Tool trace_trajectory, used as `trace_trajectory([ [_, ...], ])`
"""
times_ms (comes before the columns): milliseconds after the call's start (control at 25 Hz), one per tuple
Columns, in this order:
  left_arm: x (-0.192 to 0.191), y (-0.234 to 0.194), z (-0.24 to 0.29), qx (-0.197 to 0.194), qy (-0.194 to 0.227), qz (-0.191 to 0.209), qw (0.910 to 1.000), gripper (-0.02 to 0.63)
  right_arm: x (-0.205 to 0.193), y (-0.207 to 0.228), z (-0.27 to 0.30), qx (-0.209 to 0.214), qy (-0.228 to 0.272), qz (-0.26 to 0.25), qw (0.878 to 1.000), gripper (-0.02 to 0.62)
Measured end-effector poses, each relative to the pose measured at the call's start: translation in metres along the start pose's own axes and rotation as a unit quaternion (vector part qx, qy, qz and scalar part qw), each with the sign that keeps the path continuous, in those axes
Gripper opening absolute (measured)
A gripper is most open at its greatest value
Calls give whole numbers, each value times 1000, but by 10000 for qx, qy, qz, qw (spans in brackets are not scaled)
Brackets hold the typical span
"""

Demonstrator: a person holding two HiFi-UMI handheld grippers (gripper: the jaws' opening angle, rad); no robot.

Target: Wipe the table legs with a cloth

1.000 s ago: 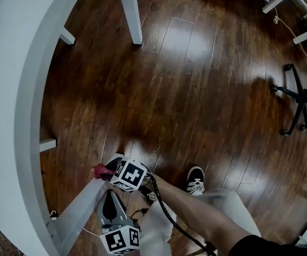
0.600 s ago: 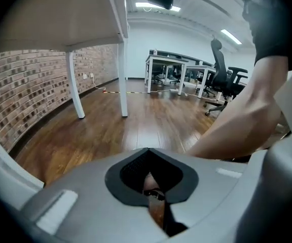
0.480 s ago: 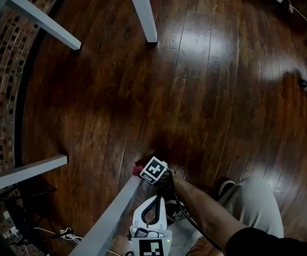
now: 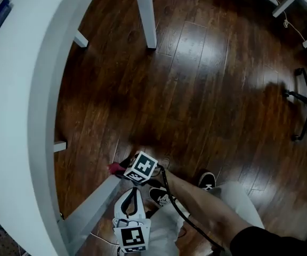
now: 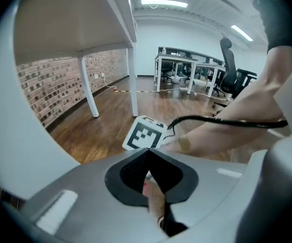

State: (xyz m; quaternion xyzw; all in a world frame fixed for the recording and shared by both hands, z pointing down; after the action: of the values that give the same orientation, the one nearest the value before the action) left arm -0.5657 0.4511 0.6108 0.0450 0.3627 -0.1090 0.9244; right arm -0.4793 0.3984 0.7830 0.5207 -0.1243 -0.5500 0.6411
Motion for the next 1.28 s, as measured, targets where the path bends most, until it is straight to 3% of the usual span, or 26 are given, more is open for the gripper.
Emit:
trace_trajectory([
  [240, 75, 18, -123, 326, 262, -339, 9986, -5, 90, -188, -98, 666, 622, -1196, 9886, 84],
  [440, 116, 31, -187, 689, 466, -392, 9958, -5, 118, -260, -158, 1147, 811, -1499, 9787, 86],
  [600, 136, 27, -217, 1202, 509, -780, 9884, -5, 113, -284, -195, 1392, 886, -1357, 9769, 86],
  [760, 148, 20, -226, 1798, 580, -1397, 9720, -5, 112, -308, -221, 1707, 847, -1505, 9701, 87],
  [960, 175, 25, -219, 2209, 572, -1565, 9610, -5, 128, -320, -236, 1023, 881, -1949, 9715, 87],
  [1280, 225, 10, -153, 2374, 961, -1539, 9543, -6, 175, -274, -277, 224, 1317, -1773, 9751, 87],
])
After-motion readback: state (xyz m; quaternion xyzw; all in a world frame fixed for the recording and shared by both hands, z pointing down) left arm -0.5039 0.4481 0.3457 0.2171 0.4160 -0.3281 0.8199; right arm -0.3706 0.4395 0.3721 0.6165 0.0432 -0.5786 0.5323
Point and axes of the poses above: the fingertips, and each gripper's own axes: z forward along the fingers, y to its right, x out of its top, the point moved 10 cm from there along -z, backward along the fingers, and after that the axes turned 3 degrees about z, right-handed, at the moved point
